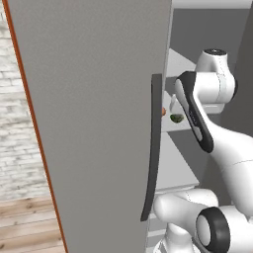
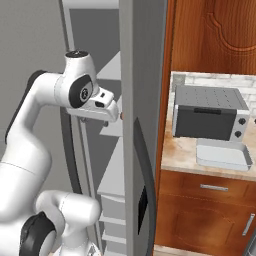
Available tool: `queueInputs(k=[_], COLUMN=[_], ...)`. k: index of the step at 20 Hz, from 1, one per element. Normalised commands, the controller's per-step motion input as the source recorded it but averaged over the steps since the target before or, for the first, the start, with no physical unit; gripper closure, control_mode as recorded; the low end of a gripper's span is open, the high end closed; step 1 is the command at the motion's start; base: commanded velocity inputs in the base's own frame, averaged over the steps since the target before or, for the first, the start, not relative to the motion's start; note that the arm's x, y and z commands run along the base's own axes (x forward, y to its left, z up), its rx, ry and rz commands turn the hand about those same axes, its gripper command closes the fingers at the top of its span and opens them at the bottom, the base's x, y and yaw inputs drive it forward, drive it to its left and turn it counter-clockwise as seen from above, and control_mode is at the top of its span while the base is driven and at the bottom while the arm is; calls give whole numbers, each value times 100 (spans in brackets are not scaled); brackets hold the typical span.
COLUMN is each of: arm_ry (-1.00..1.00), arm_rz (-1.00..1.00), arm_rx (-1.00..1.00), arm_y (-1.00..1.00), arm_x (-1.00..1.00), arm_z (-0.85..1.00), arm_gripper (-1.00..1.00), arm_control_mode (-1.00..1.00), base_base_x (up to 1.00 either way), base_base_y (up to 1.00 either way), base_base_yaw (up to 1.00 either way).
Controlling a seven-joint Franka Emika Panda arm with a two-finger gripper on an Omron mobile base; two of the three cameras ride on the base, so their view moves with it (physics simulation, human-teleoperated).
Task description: Take the avocado and onion out of the freezer and place them in the tupperware container on the counter. Then put the tupperware containing the vegetables back in the freezer.
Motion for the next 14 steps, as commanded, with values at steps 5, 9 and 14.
queueInputs(k=[5, 9, 14], arm_ry=[0, 0, -7], arm_rz=[-10, -2, 3], arm_rx=[0, 0, 0], arm_y=[-37, -23, -21], arm_x=[12, 32, 14], arm_z=[-34, -41, -32], arm_gripper=[-100, -100, -100], arm_control_mode=[-100, -100, -100], base_base_x=[0, 0, 0], base_base_y=[0, 0, 0], base_base_yaw=[0, 0, 0])
